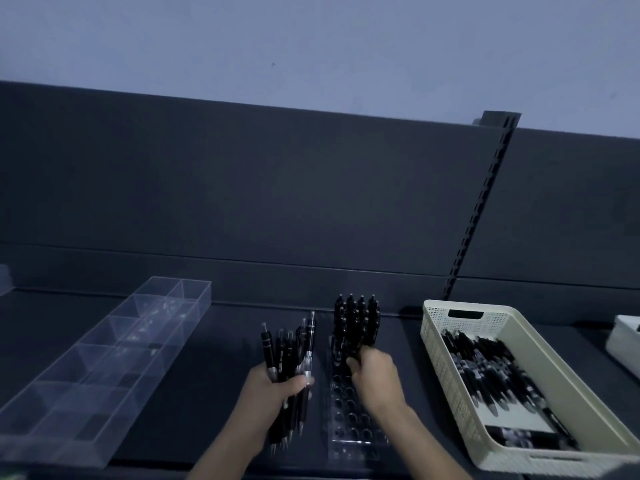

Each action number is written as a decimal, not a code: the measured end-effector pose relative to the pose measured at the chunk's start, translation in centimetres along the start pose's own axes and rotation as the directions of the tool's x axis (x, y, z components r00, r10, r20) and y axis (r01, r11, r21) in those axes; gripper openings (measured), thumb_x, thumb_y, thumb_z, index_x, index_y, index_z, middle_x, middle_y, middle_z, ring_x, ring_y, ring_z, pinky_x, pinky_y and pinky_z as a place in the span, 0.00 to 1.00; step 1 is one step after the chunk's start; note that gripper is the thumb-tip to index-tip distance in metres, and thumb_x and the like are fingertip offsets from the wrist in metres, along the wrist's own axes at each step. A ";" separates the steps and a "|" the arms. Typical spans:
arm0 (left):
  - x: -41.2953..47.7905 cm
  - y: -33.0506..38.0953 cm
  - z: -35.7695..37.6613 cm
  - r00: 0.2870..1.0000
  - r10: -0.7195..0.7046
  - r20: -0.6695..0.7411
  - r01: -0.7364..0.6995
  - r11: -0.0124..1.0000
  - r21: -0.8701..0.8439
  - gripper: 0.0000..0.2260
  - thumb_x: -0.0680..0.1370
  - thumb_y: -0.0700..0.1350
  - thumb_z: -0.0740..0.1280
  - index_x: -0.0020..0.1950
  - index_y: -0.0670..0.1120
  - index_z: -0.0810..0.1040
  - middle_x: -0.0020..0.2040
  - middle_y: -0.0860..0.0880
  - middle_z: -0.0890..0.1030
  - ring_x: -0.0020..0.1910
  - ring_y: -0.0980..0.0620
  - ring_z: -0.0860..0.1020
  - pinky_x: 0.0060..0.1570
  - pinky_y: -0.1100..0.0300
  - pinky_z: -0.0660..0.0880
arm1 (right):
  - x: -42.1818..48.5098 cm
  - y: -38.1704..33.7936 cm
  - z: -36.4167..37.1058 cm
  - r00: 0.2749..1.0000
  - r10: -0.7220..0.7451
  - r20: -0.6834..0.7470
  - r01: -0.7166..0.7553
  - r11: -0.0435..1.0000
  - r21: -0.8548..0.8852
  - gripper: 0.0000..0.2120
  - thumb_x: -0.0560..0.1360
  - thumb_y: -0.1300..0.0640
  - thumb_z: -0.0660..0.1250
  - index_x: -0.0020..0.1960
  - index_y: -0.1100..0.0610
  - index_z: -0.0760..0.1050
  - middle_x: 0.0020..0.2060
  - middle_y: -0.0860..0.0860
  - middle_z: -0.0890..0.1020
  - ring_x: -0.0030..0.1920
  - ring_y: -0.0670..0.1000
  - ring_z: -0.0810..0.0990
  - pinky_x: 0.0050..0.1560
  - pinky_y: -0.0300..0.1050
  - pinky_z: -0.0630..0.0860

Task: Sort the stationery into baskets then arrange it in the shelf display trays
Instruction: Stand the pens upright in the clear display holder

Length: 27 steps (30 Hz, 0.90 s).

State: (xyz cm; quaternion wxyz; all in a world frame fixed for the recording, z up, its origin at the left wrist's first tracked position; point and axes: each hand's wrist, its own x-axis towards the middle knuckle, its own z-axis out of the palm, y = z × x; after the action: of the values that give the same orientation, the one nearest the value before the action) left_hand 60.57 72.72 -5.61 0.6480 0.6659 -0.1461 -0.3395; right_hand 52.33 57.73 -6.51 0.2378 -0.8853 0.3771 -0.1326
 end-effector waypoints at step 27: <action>-0.2 0.8 3.5 0.972 0.044 0.230 -0.045 0.999 0.002 0.11 0.73 0.36 0.70 0.54 0.44 0.80 0.49 0.48 0.84 0.49 0.52 0.81 0.46 0.63 0.75 | -2.1 -0.5 -4.1 0.943 -0.179 0.280 -0.099 0.653 0.751 0.16 0.78 0.63 0.61 0.31 0.58 0.67 0.27 0.51 0.73 0.26 0.44 0.70 0.31 0.37 0.66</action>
State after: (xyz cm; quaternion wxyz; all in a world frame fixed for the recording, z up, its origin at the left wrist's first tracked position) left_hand 58.35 70.09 -4.54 0.6319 0.6210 -0.2361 -0.3991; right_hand 49.52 58.23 -2.92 0.6406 -0.7230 0.2221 -0.1324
